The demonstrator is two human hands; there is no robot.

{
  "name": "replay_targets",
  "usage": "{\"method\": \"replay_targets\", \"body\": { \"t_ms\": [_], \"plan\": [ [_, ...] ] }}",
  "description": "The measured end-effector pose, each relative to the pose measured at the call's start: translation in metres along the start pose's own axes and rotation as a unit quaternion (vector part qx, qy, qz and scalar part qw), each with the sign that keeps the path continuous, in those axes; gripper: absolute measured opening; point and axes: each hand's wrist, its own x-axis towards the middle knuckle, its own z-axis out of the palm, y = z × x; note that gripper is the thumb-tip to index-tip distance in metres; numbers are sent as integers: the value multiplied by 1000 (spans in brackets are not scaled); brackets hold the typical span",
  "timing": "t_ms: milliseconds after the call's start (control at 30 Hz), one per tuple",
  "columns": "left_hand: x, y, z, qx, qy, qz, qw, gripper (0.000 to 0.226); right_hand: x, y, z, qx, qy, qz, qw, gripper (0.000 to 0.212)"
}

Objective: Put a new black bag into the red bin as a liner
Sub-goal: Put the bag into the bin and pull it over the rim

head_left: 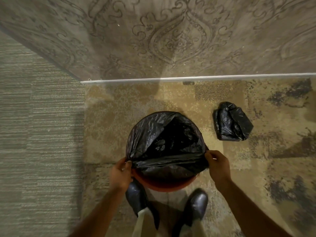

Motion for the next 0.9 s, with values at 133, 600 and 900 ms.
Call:
{"method": "replay_targets", "body": {
  "t_ms": [133,600,900],
  "plan": [
    [-4,-1,3,74,-10,20,997,24,3,-1,2,117,26,70,990,18],
    [-13,-12,9,-12,115,27,993,44,-27,21,7,248,-104,222,937,24],
    [-2,29,17,110,125,-7,986,34,-45,31,12,238,-117,277,923,15]
  ]
}}
